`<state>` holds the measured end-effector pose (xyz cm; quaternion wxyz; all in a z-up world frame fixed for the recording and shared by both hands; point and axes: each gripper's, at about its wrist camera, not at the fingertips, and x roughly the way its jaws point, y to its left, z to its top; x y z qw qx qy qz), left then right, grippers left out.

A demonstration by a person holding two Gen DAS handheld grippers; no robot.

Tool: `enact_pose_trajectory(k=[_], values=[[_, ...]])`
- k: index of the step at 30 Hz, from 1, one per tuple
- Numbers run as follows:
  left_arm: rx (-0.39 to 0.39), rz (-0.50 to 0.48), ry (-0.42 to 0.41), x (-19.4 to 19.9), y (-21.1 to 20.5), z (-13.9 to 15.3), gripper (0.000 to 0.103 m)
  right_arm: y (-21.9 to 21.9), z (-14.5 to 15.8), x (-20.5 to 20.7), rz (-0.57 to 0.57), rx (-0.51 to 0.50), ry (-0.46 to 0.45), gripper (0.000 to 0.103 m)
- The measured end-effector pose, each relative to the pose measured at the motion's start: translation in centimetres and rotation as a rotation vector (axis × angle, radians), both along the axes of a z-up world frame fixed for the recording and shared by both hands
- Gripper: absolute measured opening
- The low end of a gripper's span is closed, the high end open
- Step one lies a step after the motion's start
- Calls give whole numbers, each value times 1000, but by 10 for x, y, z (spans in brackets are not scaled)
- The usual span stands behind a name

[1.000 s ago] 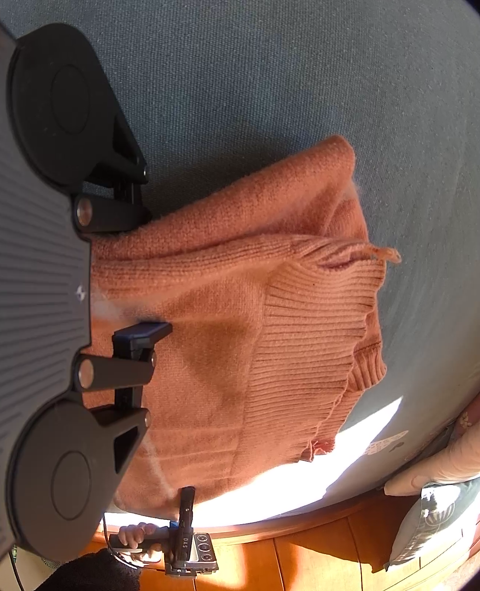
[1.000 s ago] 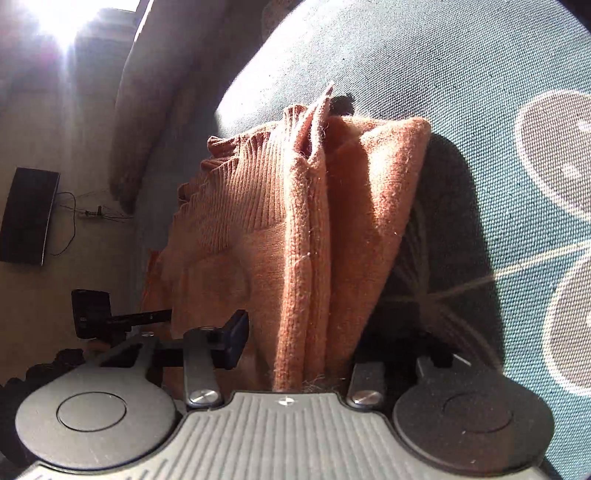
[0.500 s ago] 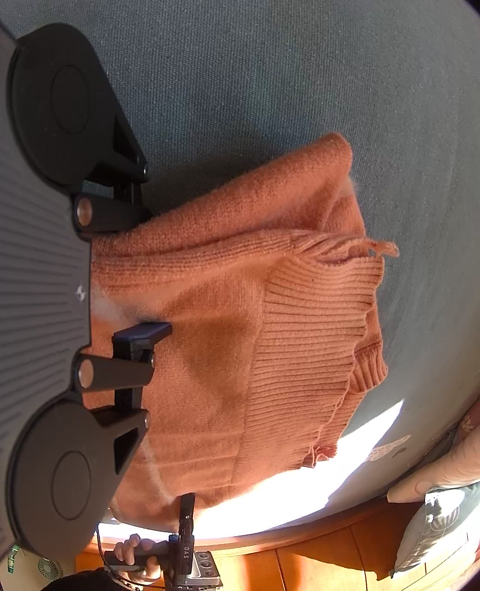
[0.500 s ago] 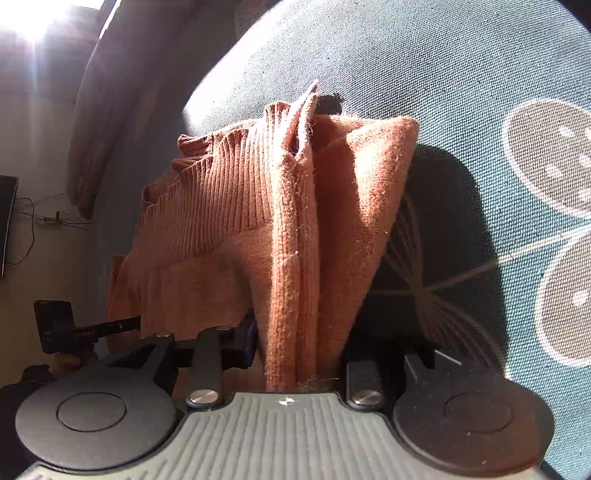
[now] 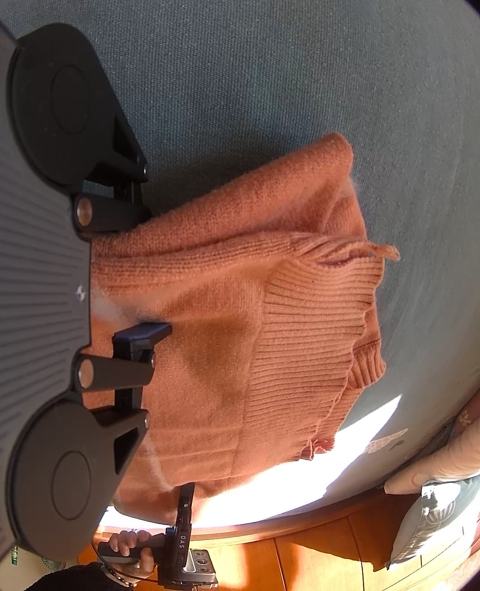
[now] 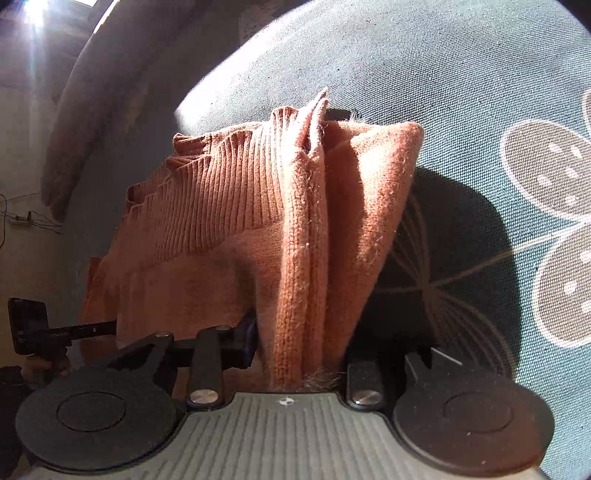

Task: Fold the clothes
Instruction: 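Lift both side edges with both tools, bringing them together to fold lengthwise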

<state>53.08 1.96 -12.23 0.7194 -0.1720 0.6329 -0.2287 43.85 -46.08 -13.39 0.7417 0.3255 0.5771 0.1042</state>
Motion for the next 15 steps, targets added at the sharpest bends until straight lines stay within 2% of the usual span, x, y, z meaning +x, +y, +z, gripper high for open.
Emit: enact_pose_trajectory(k=[11,15], values=[[-10,-6,-26,-3,0,-1,36,37,18,1,-46,-212,18,38],[-13,-7,-11,0,0,-2,35,42,19,1,-64,-242,22,39]])
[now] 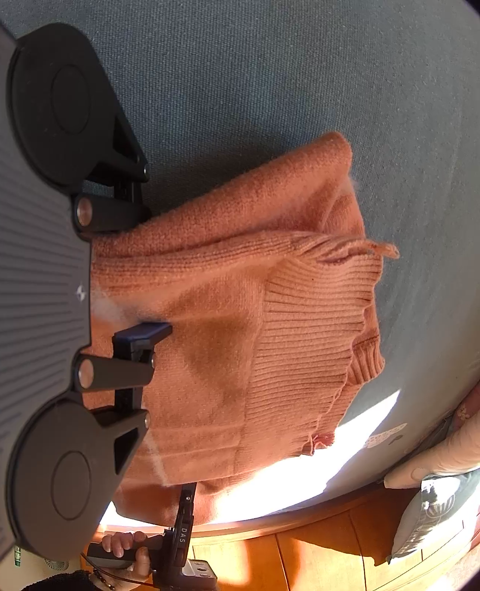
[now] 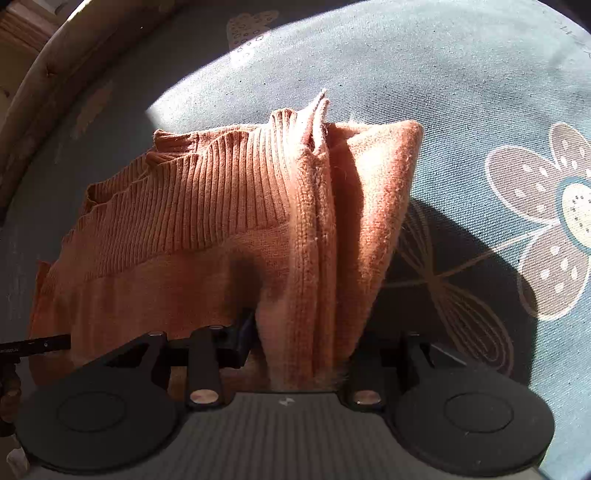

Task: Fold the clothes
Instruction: 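Lift both side edges with both tools, bringing them together to fold lengthwise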

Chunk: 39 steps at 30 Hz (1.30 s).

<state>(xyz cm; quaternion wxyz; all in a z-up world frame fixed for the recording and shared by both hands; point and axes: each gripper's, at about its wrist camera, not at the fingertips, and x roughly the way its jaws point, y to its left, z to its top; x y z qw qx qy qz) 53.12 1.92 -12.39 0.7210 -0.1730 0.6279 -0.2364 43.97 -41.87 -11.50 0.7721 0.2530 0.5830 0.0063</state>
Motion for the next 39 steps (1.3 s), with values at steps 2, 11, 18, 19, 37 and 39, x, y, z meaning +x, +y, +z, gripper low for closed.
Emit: enact_pose_trajectory(k=[2,11,18,19,37,39], values=[[9,-6,-2,0,-2,0,36,1,-1,0,-2,-4,-8,39],[145,83,-73,-18,-25,14,35,12,3,-11,2,-71,-89,41],[362,2,-183,-30,-66,45,24,22,12,-18,-41,-128,-128,35],[367,0,-189,-31,-68,49,24,23,16,-20,-36,-134,-133,34],[156,-99,-282,-52,-105,125,19,7,71,-66,-131,292,-296,26],[135,-121,-296,-54,-110,132,19,7,81,-74,-135,319,-313,25]])
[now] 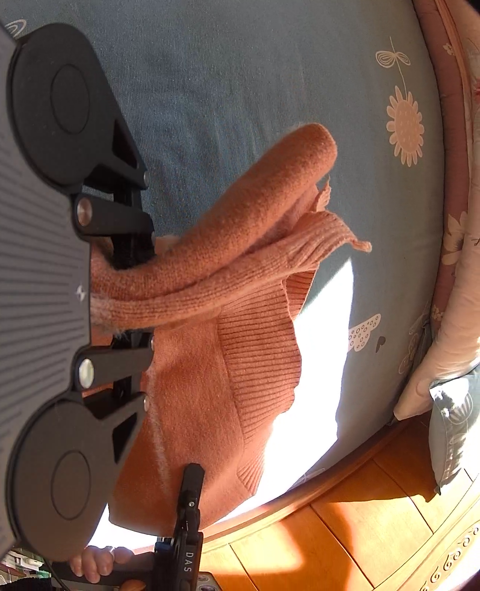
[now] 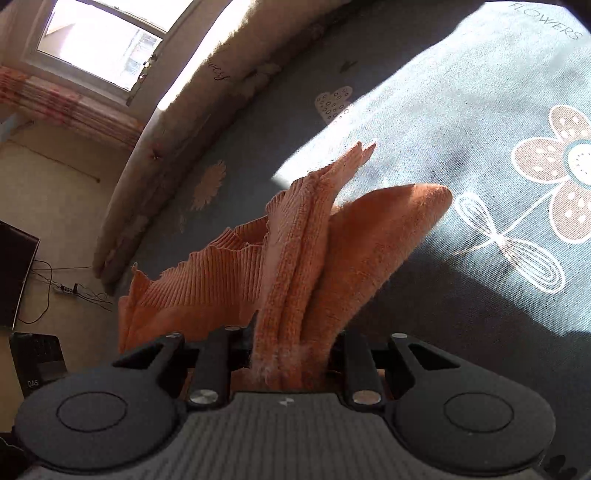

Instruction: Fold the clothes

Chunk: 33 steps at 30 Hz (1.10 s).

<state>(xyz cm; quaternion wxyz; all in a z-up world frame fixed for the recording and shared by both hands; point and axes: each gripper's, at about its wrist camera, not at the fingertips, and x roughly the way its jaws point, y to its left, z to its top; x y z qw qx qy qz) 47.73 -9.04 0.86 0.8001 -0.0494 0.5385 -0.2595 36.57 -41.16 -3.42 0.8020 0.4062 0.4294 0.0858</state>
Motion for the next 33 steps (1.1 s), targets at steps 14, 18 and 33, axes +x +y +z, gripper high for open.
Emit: enact_pose_trajectory(k=[14,18,33], values=[[-92,-310,20,-33,-108,25,19,-10,70,-88,-52,-15,-59,25],[-115,-393,37,-40,-153,25,19,-36,83,-129,-133,-38,-43,25],[-128,-644,25,-47,-338,30,19,-136,85,-216,-447,-33,-77,25]])
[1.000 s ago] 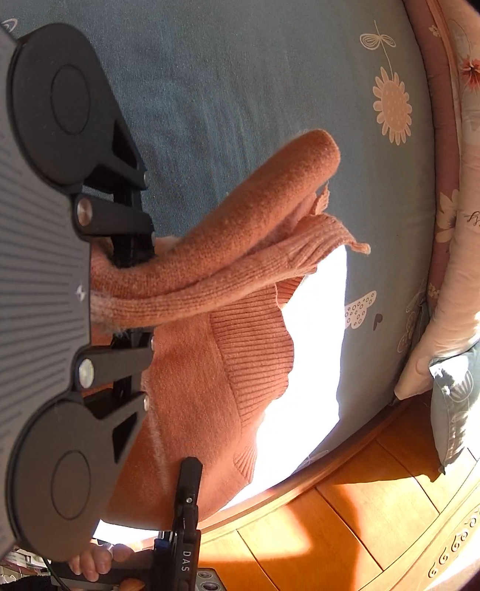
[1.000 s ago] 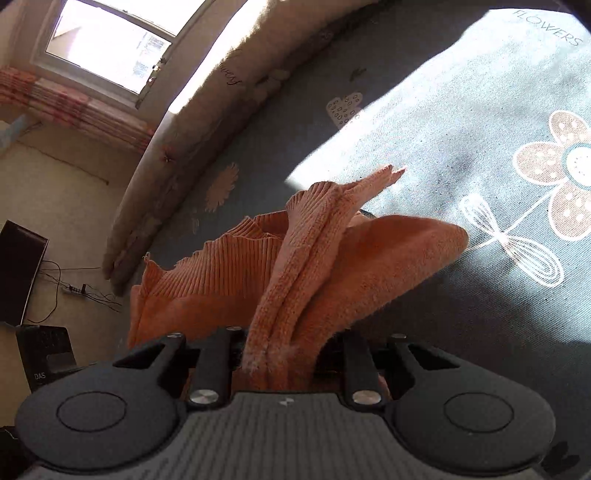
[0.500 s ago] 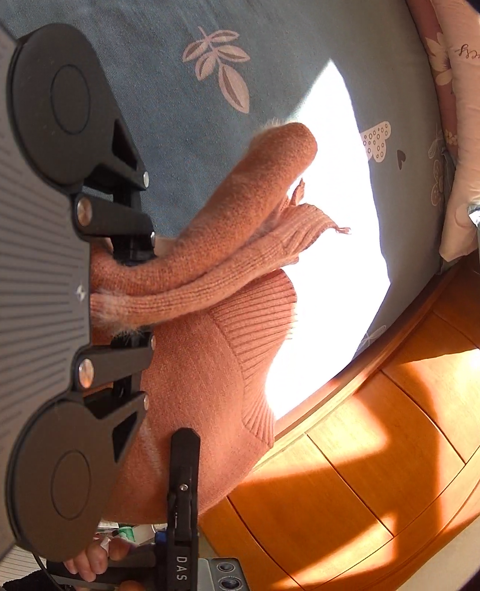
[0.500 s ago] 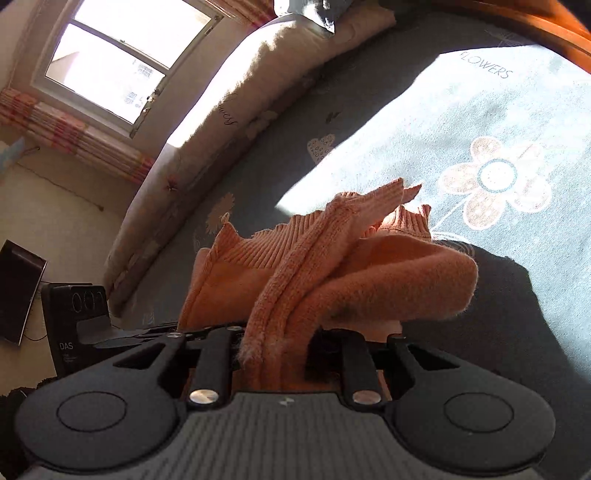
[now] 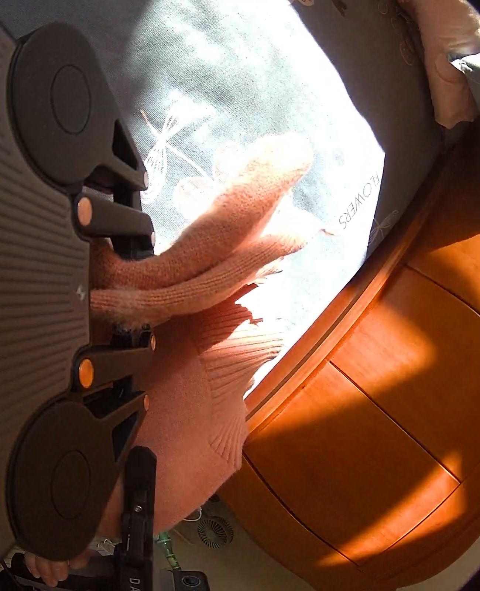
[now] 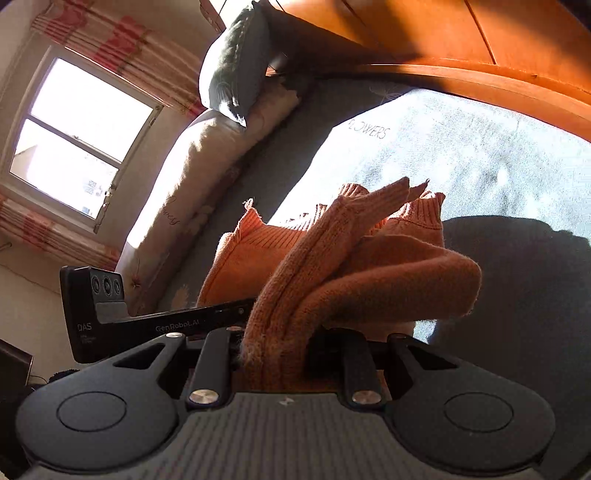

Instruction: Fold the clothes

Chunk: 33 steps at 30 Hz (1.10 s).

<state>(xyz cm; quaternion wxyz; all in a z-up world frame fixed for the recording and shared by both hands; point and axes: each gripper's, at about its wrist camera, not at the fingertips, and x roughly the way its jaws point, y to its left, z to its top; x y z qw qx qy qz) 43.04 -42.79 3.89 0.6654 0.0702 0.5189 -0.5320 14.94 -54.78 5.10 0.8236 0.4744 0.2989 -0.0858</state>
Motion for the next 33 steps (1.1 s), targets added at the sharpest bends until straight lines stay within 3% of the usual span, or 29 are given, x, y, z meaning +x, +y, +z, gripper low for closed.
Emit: enact_pose_trajectory(k=[12,20,33], values=[[62,-119,-20,15,-94,-7,18,-33,-16,-10,-81,26,-20,25],[127,-217,-87,14,-119,-19,19,-22,-37,-17,-64,67,34,26],[200,-168,-126,45,-130,-56,20,-14,-65,-23,-74,88,123,25]])
